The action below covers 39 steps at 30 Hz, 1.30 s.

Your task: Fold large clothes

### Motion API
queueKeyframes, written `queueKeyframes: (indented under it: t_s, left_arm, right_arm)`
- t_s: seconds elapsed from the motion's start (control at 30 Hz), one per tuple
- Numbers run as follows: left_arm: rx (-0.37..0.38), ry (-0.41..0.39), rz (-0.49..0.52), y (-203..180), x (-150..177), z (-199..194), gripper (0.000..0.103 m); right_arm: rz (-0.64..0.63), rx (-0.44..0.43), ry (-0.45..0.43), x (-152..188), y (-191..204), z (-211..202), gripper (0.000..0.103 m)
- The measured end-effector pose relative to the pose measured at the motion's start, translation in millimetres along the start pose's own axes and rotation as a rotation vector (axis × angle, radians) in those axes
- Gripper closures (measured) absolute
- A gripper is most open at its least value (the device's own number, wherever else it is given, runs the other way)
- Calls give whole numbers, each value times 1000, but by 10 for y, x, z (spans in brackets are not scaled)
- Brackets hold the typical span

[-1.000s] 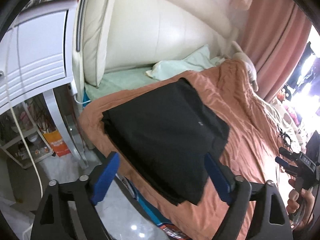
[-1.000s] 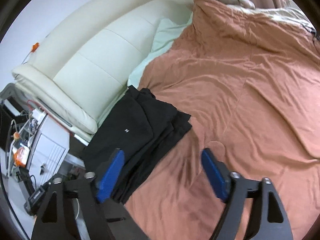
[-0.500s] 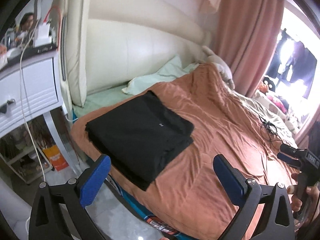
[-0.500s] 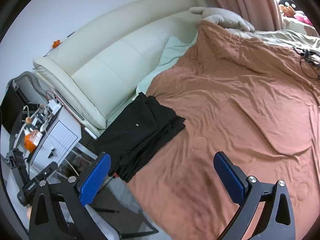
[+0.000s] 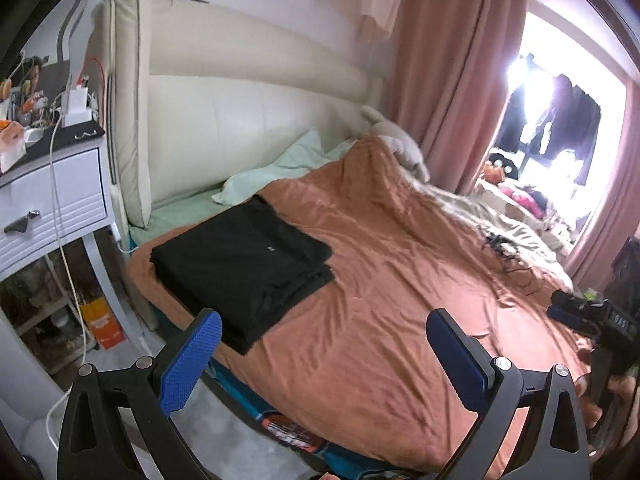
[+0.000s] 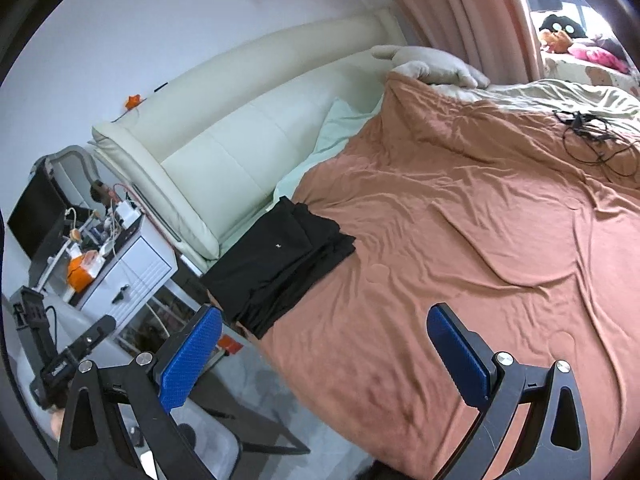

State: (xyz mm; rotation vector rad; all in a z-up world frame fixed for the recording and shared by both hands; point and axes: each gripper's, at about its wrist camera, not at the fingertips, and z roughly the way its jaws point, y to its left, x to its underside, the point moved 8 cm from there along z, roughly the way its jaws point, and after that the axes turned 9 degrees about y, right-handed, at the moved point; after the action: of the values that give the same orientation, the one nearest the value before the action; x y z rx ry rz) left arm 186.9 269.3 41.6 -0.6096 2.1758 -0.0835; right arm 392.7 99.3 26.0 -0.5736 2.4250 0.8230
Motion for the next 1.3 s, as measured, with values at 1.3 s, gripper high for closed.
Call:
queueKeyframes:
  t_s: [1.3]
  left_arm:
    - [135, -70, 192, -712, 1614, -1058, 0]
  right_arm:
    - [-17, 229, -224, 2312, -267, -1650, 0]
